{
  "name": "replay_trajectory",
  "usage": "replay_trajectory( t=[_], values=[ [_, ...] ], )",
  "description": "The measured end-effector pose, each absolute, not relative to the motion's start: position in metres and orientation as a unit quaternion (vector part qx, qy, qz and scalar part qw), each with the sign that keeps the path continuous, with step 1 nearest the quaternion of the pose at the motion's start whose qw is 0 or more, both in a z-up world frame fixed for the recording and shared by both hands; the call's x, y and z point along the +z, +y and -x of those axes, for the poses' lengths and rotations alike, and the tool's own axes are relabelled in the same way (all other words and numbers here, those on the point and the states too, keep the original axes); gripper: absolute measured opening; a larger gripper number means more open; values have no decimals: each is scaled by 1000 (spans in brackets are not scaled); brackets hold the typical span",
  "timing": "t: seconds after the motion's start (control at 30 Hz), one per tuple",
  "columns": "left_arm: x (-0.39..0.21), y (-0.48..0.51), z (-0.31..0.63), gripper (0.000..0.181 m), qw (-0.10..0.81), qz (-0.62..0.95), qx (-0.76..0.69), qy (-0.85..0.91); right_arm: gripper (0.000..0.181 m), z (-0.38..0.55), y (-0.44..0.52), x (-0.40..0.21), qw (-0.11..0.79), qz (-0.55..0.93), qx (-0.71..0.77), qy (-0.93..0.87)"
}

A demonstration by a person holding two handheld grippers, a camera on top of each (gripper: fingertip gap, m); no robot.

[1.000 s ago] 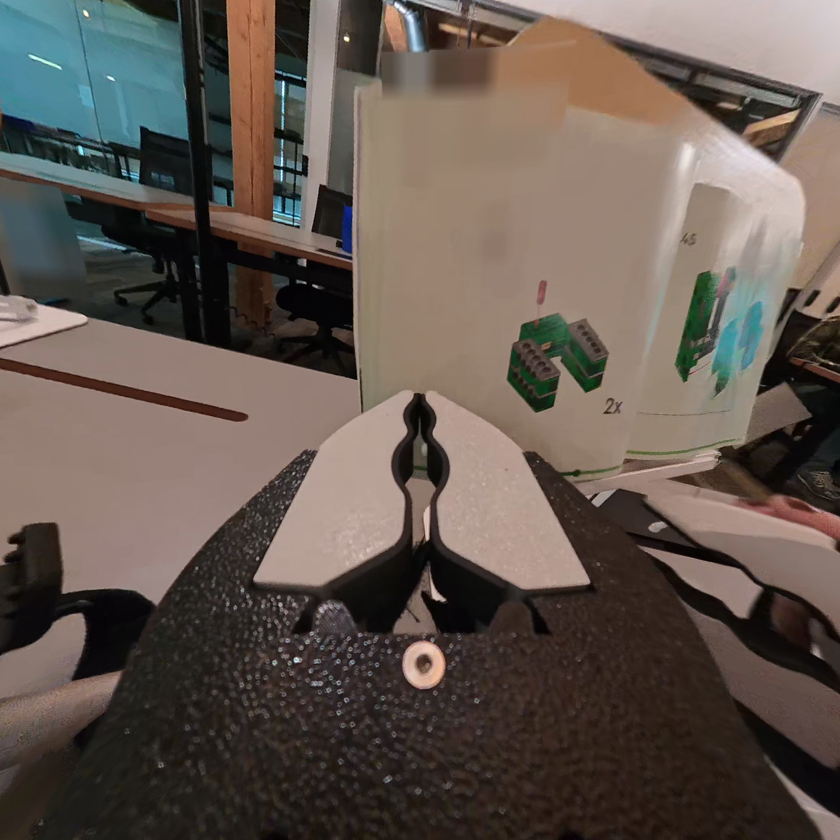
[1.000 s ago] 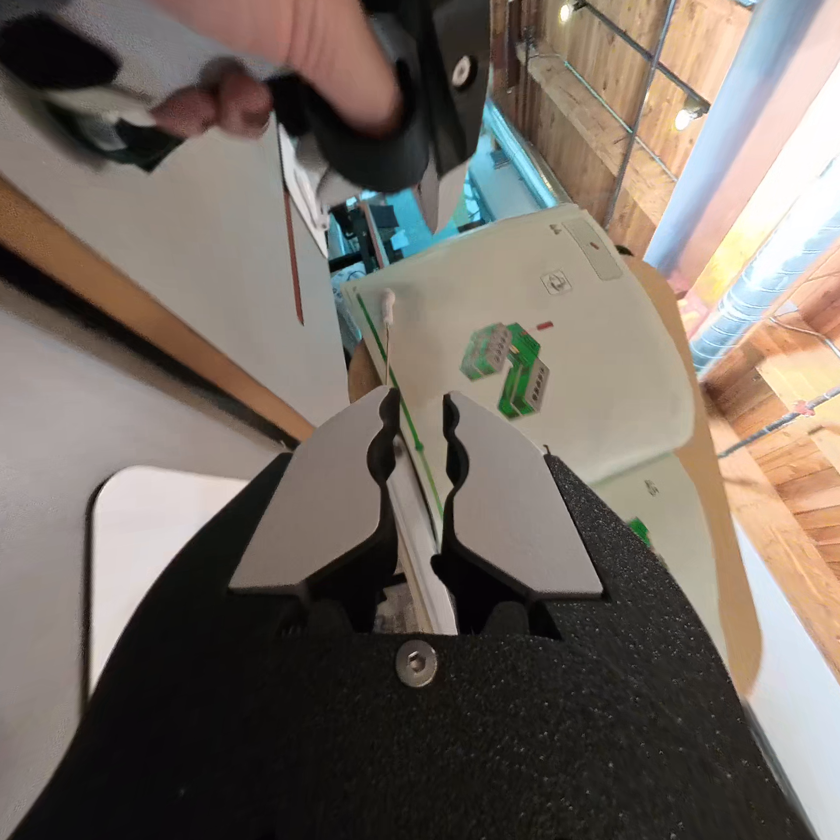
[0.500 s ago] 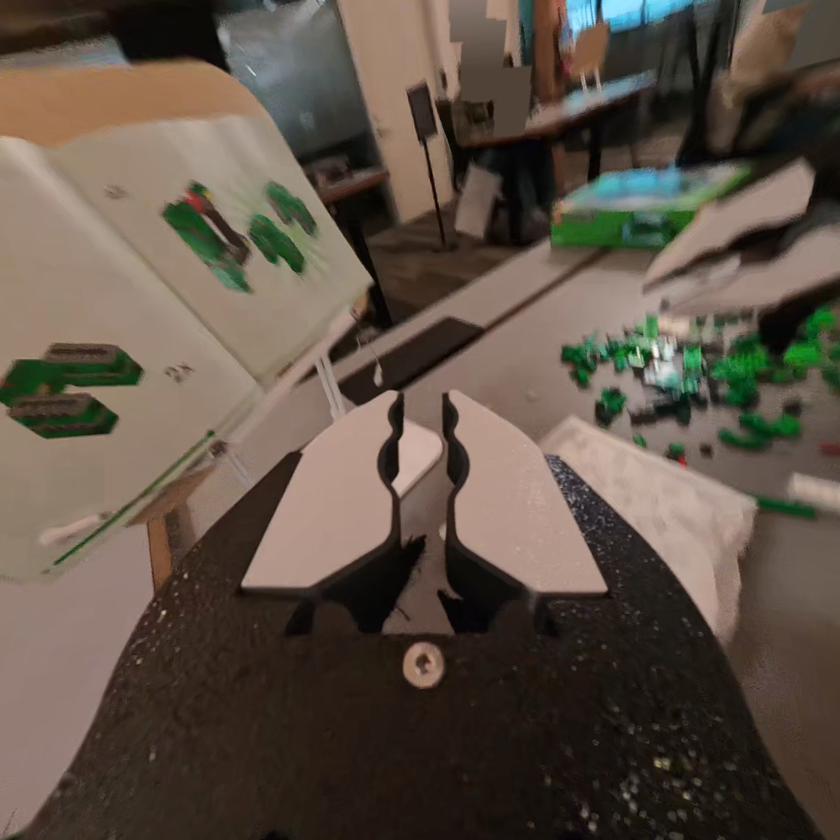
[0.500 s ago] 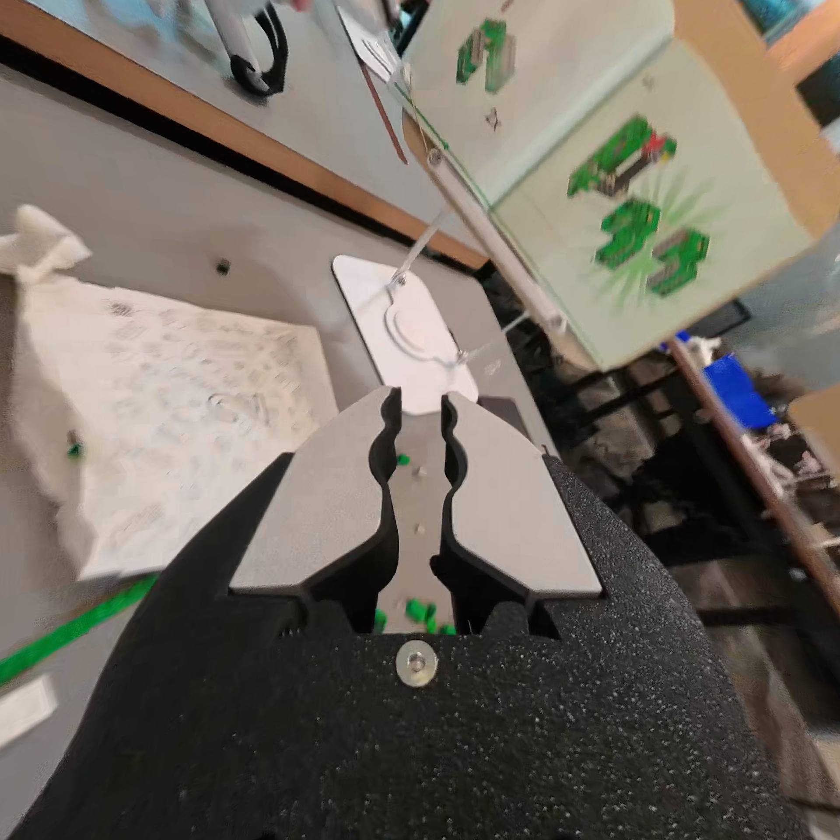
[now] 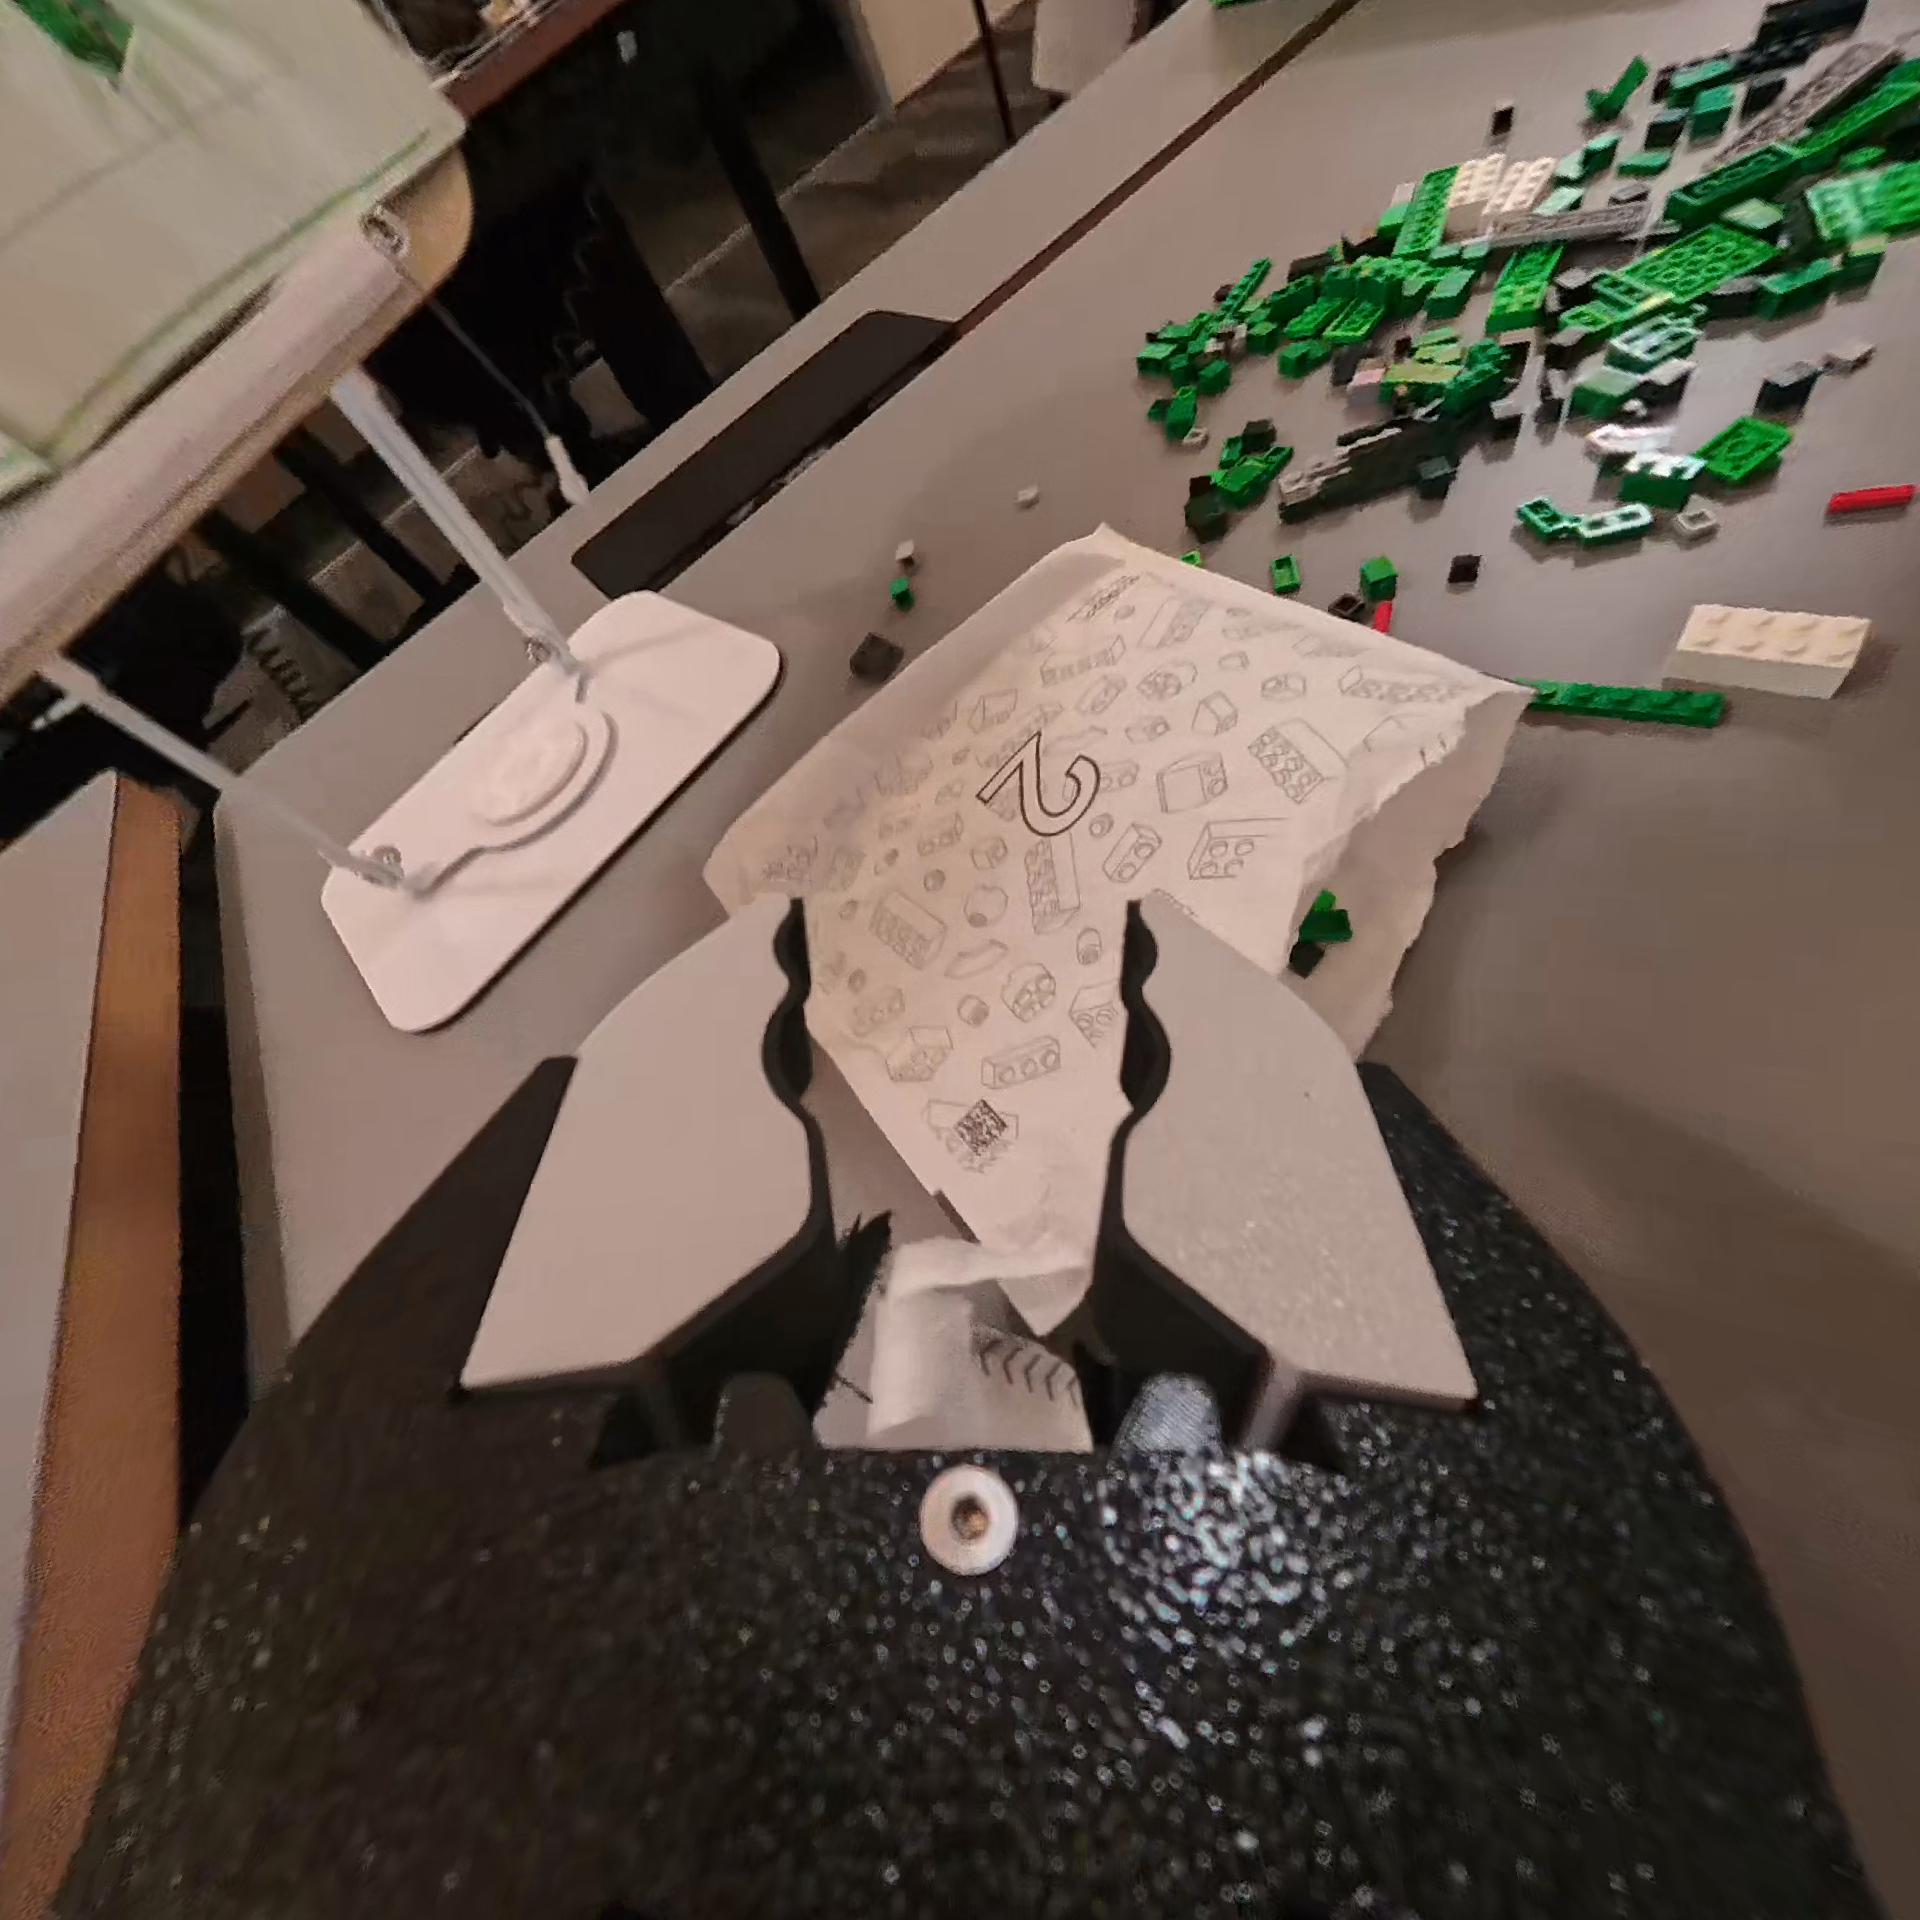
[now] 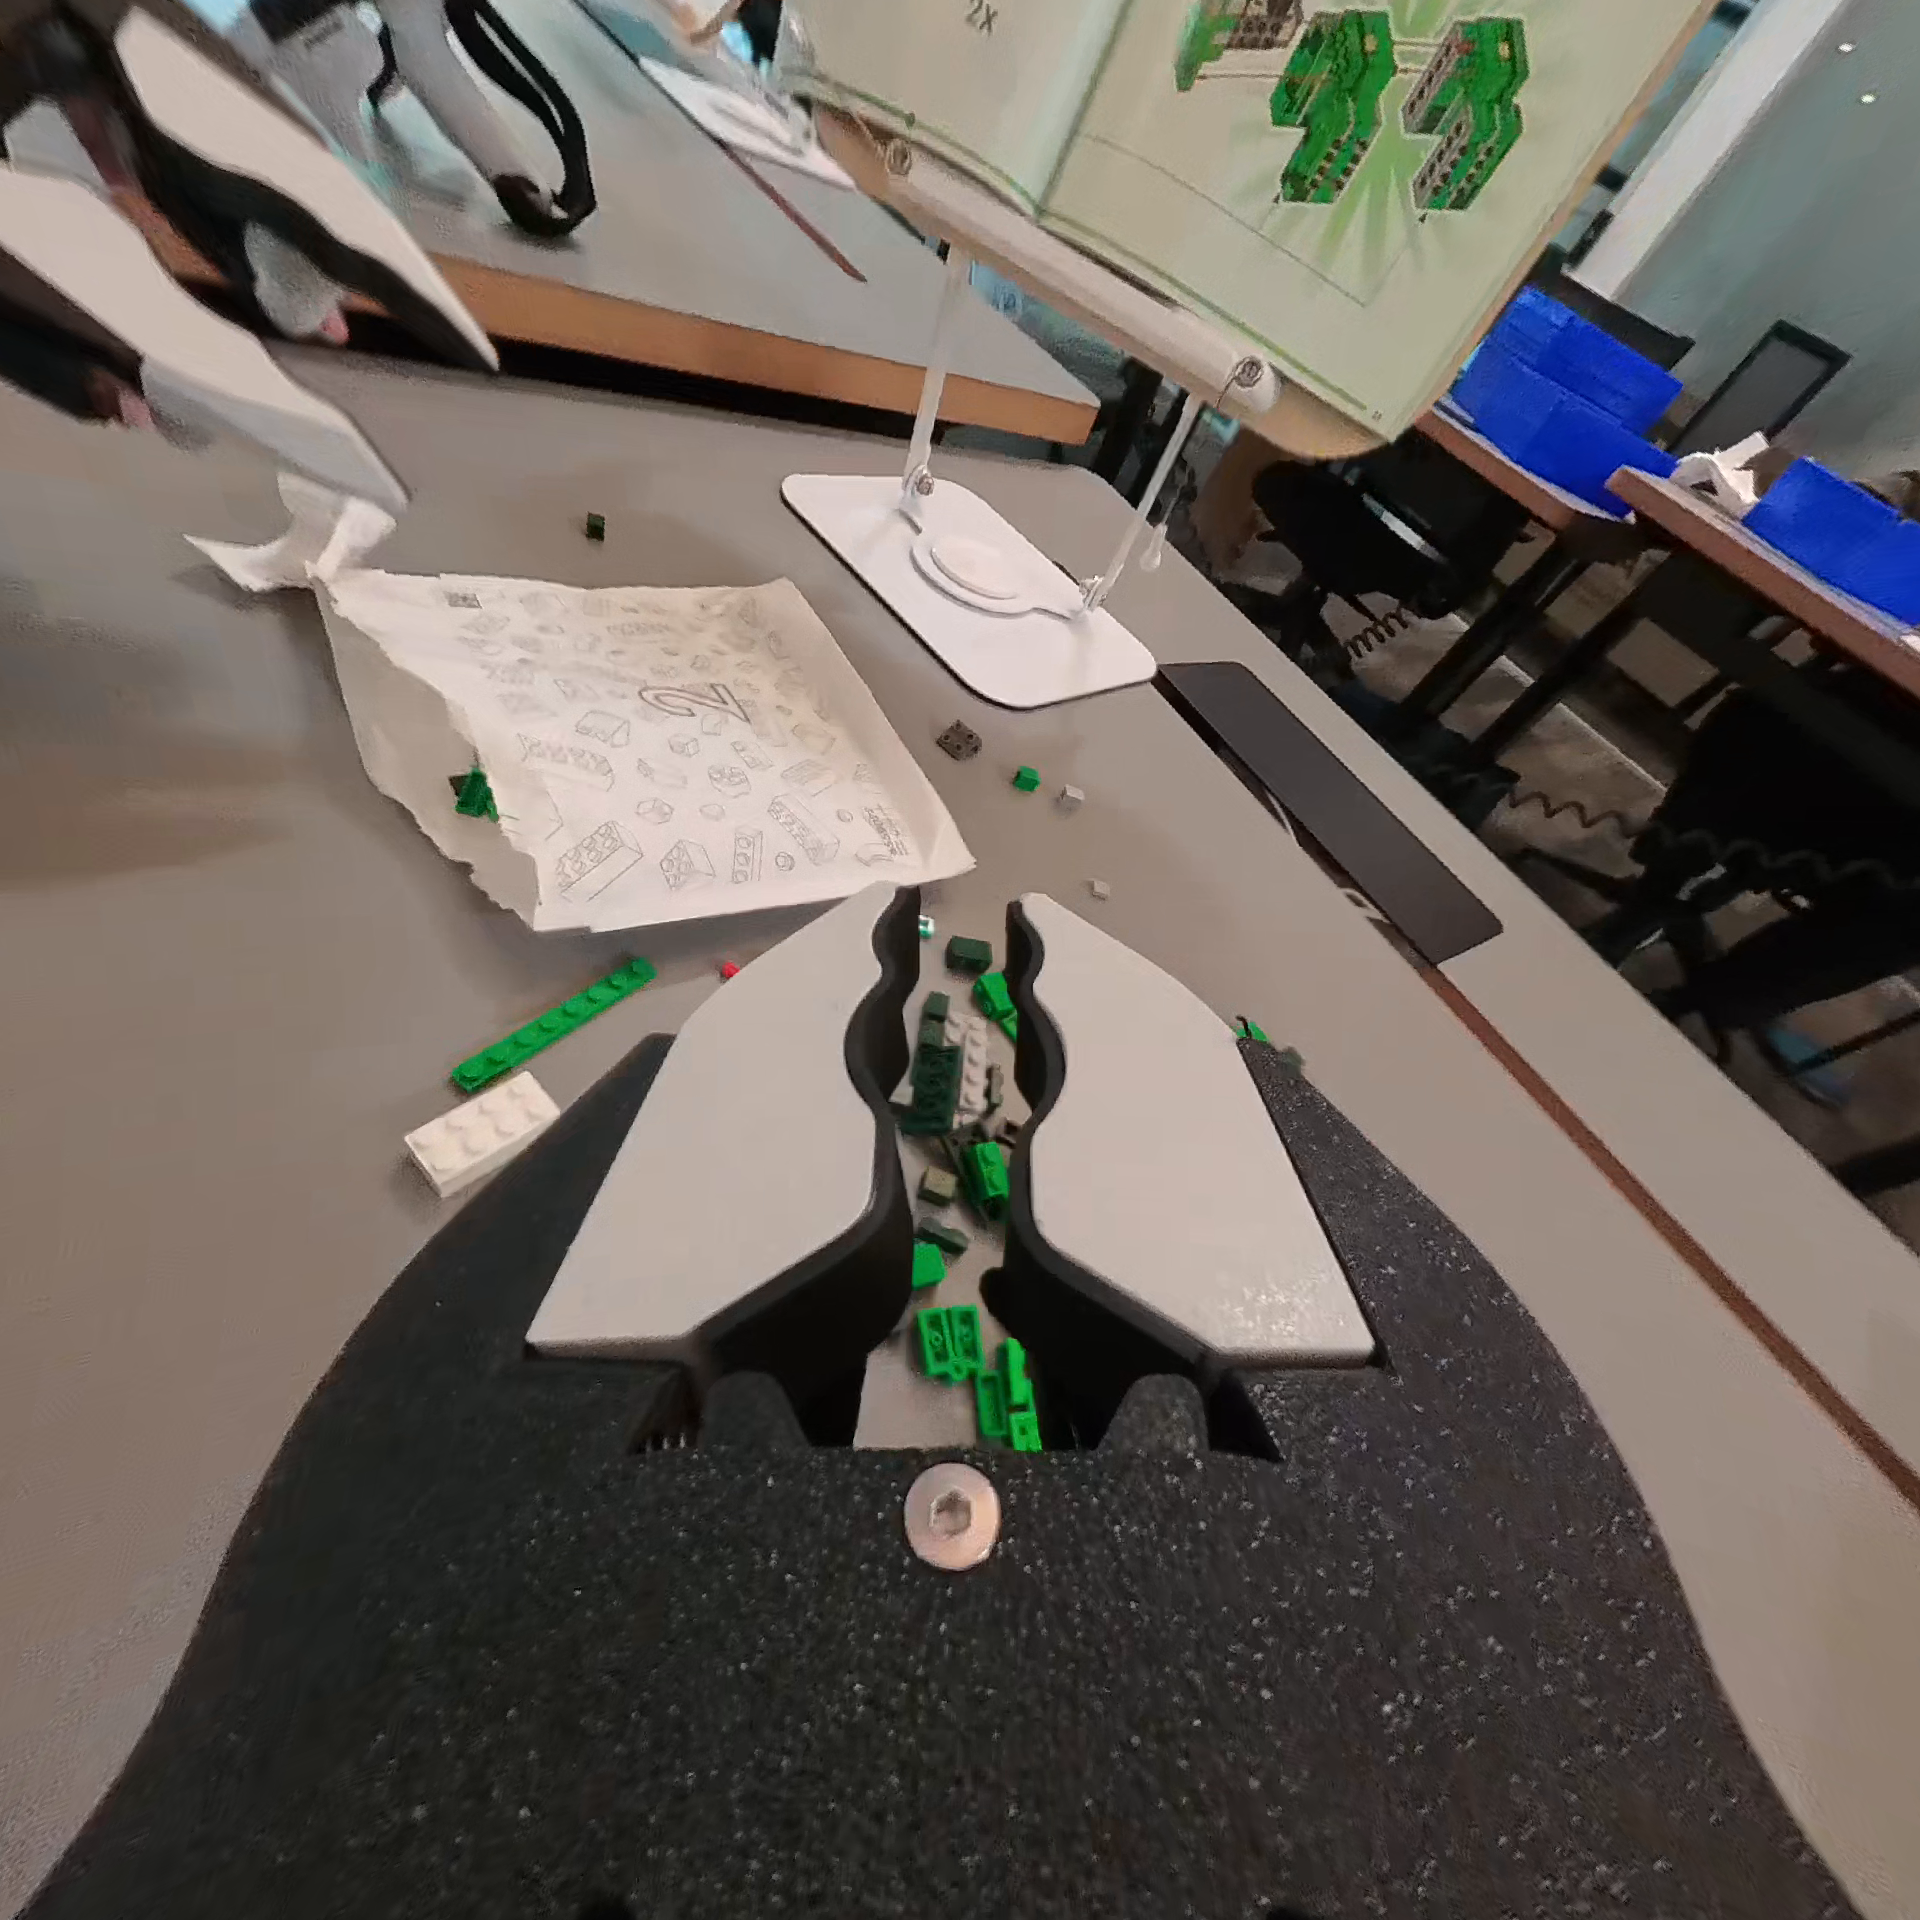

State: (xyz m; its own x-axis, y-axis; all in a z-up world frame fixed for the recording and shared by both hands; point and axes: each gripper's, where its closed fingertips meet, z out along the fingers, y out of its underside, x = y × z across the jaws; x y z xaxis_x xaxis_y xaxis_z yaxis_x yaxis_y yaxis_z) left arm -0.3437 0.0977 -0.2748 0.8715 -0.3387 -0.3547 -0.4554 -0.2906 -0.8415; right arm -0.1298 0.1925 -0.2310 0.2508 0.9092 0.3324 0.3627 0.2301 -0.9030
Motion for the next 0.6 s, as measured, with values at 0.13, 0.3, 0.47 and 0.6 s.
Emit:
replay_trajectory(
  t=[0.13, 0.3, 0.47, 0.6],
  values=[
    [-286, 95, 341, 69, 593, 784, 5, 183, 15, 135, 203, -244, 569, 575, 287, -513],
    [-289, 94, 332, 75, 631, 755, -2, 177, 15, 132, 213, -252, 610, 563, 290, -476],
    [-282, 96, 331, 71, 659, 729, 29, 185, 15, 121, 222, -247, 655, 546, 258, -455],
    [-282, 96, 332, 69, 659, 729, 33, 184, 12, 119, 221, -250, 669, 547, 271, -424]
  ],
)
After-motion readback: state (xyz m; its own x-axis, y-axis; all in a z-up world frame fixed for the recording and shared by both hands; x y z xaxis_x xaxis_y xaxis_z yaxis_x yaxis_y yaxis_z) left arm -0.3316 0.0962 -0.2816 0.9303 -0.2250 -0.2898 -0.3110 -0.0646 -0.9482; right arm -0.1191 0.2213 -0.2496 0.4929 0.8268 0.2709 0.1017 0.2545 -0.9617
